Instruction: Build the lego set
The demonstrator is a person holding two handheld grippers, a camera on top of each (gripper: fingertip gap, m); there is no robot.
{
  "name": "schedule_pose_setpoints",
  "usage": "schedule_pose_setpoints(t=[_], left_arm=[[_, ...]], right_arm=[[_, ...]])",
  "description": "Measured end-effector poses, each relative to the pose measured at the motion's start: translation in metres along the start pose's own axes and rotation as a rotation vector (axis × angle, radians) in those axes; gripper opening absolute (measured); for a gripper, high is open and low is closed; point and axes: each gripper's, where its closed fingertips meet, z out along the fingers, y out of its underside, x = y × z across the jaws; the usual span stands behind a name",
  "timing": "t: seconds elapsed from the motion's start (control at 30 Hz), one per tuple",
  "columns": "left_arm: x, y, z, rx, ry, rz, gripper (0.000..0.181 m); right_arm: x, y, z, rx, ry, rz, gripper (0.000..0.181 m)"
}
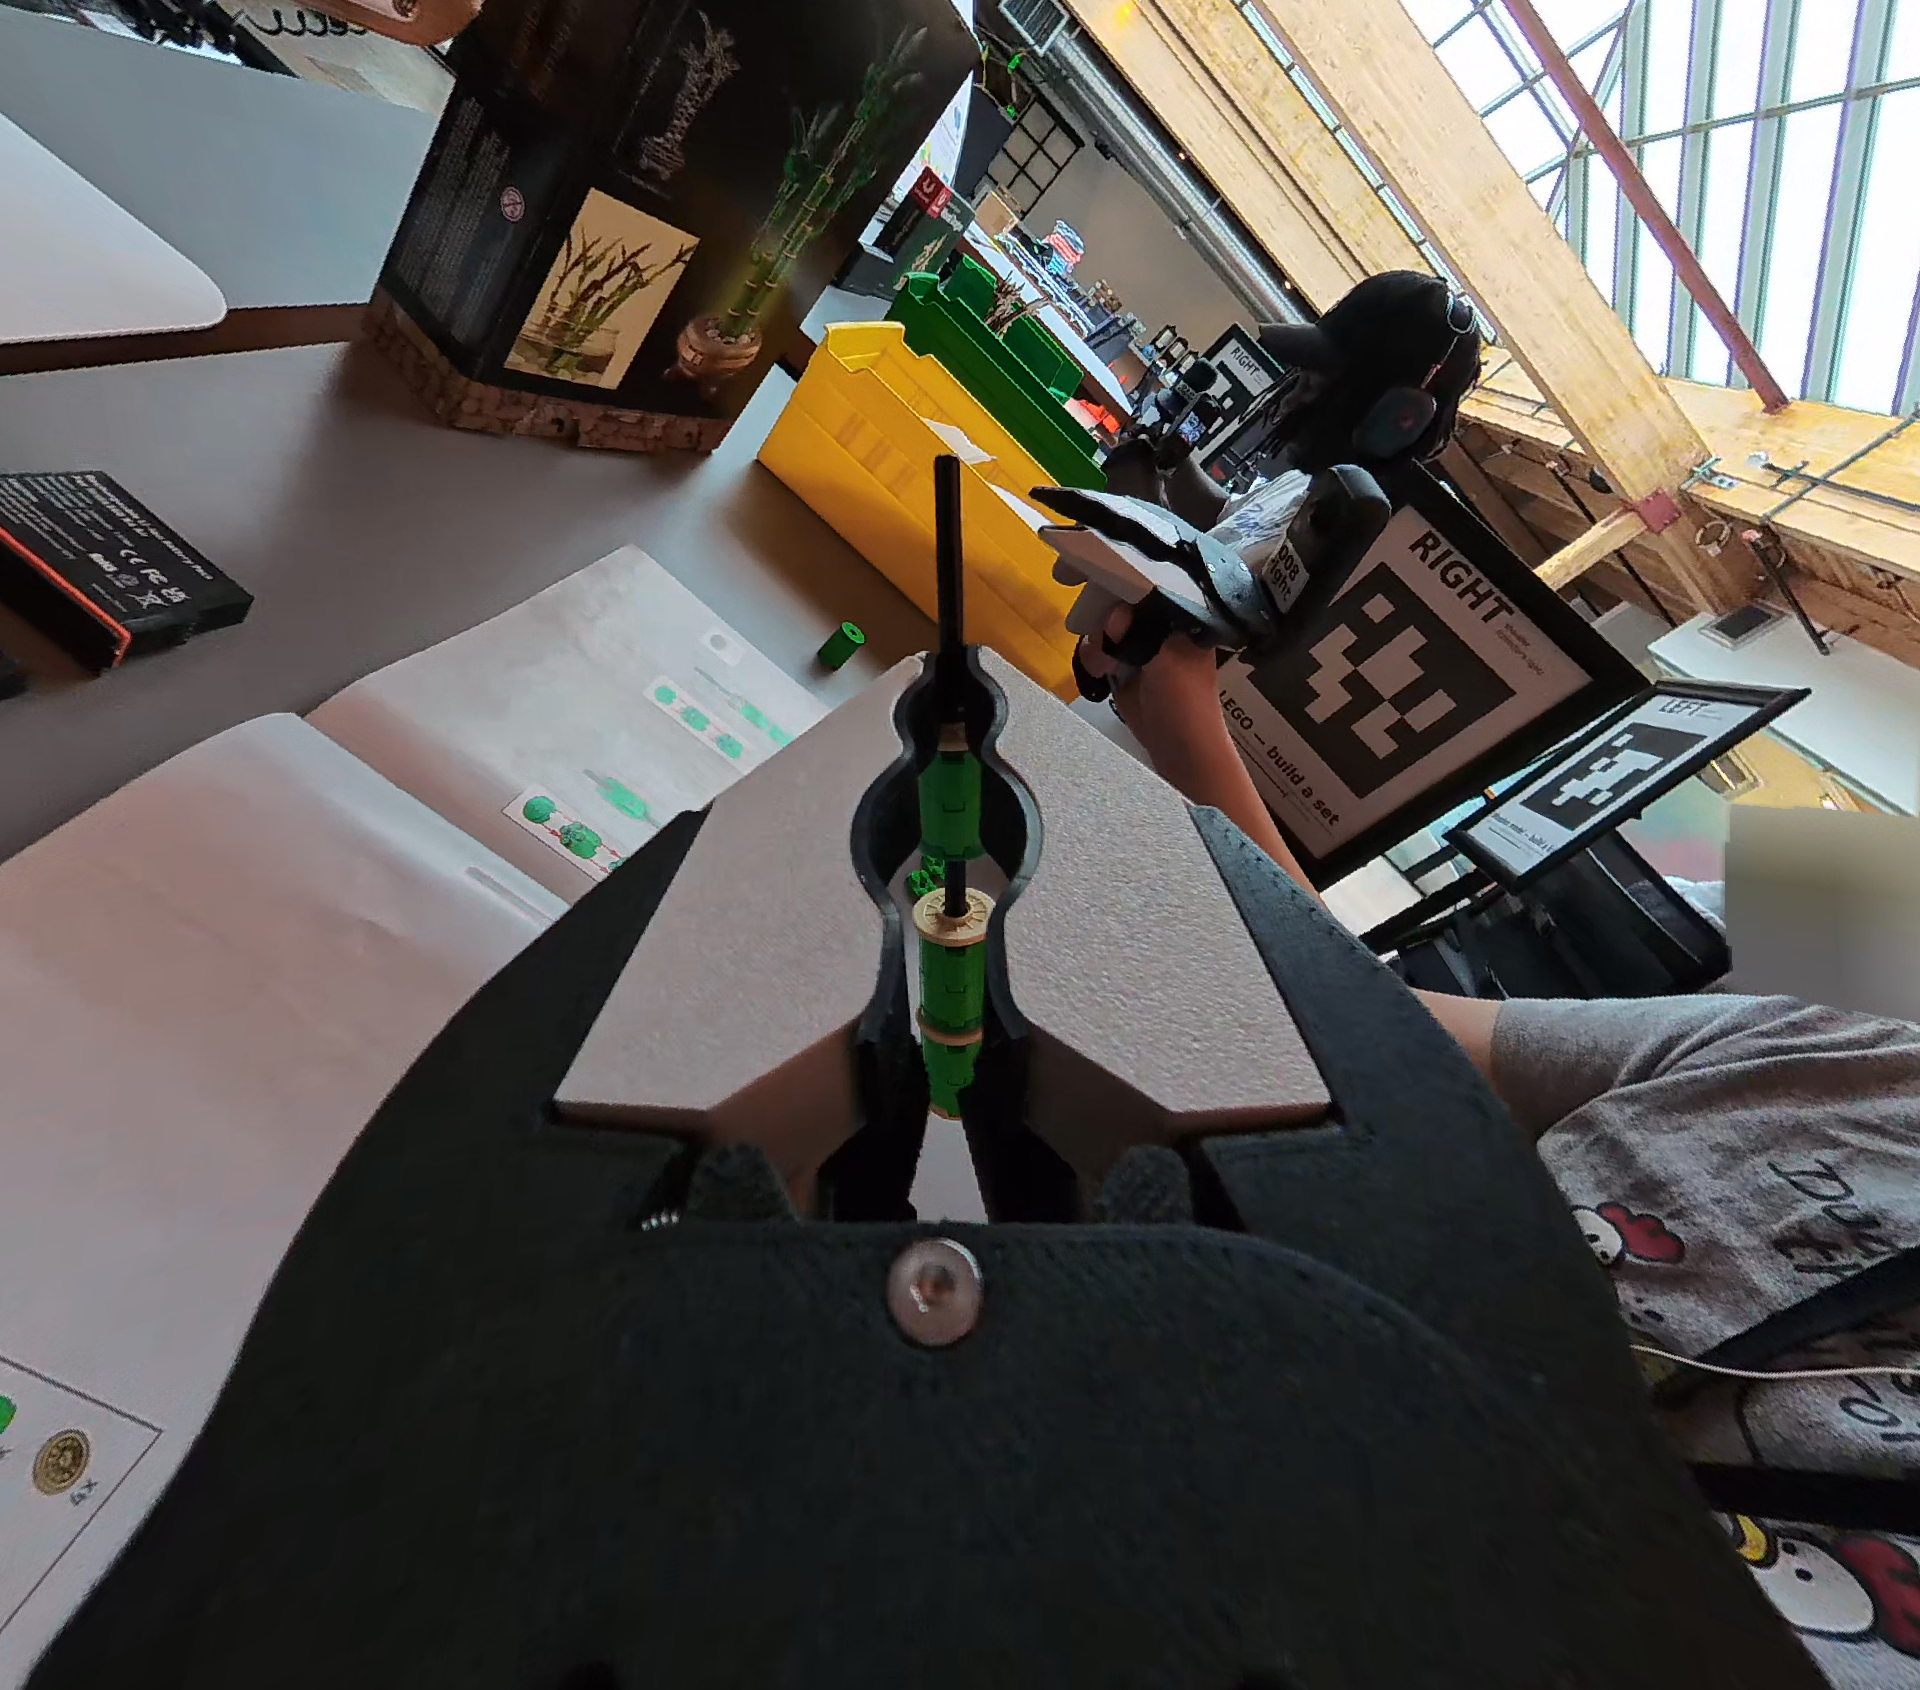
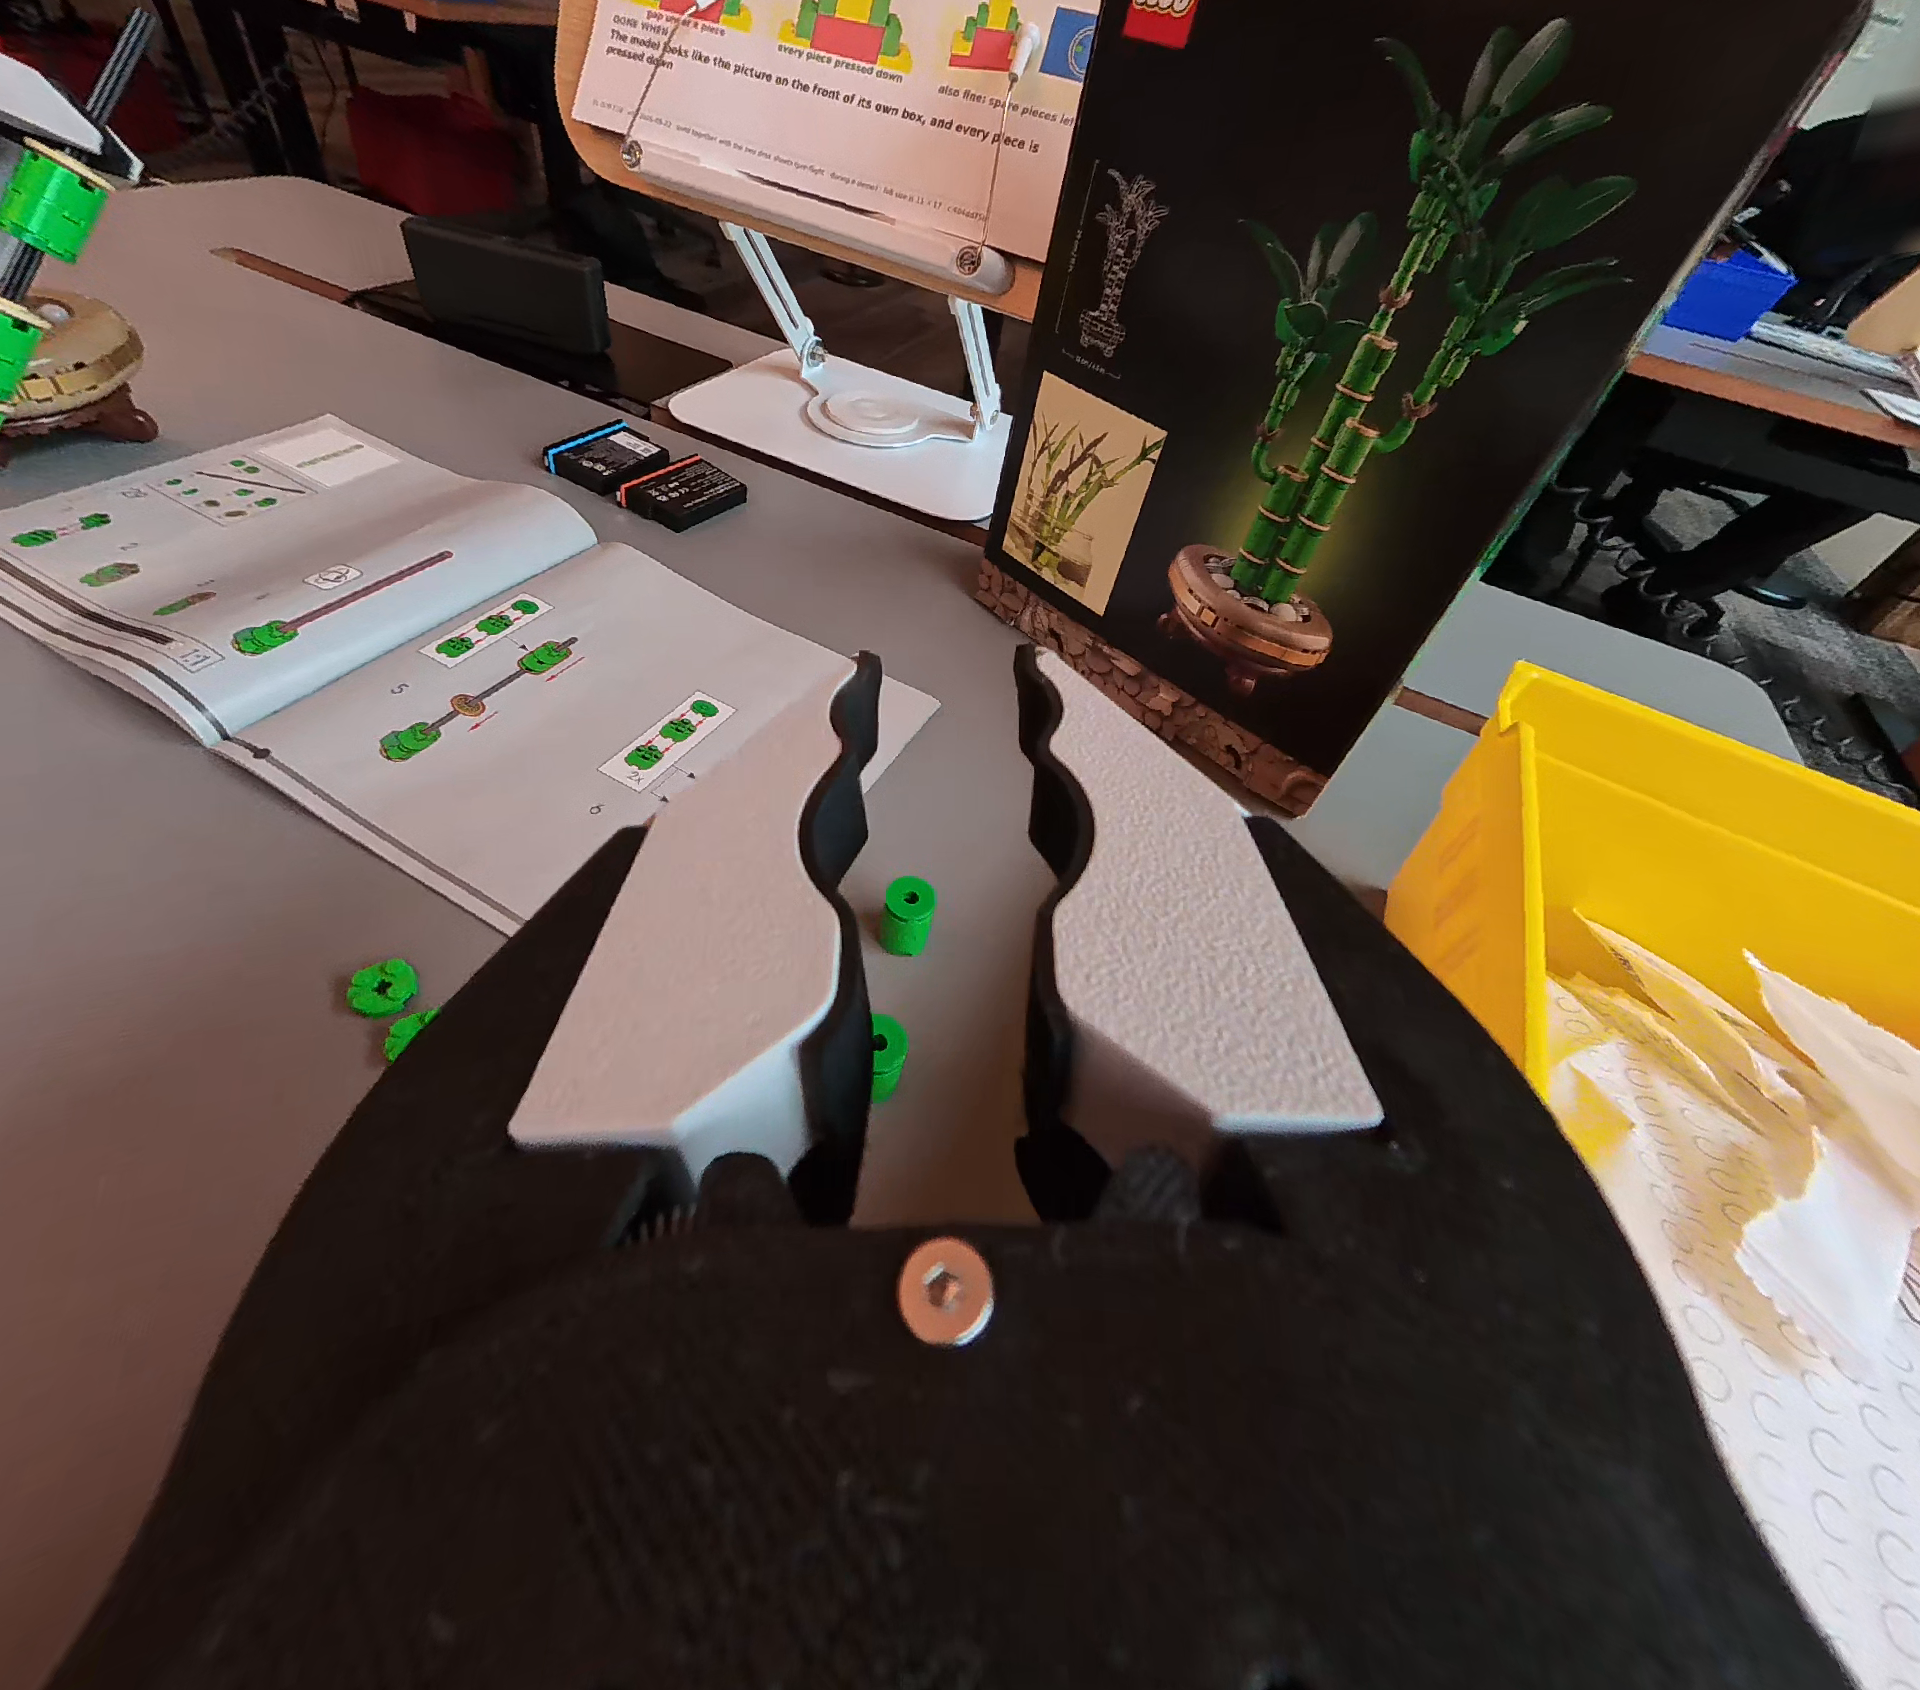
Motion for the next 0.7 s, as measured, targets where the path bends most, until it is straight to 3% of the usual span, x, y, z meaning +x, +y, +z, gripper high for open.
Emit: schedule_pose_setpoints(t=[0.7], left_arm=[[0.0011,0.0050,0.0050,-0.026,0.007,-0.005,0.000]], right_arm=[[-0.0003,-0.0020,-0.0014,0.016,-0.020,0.037,0.025]])
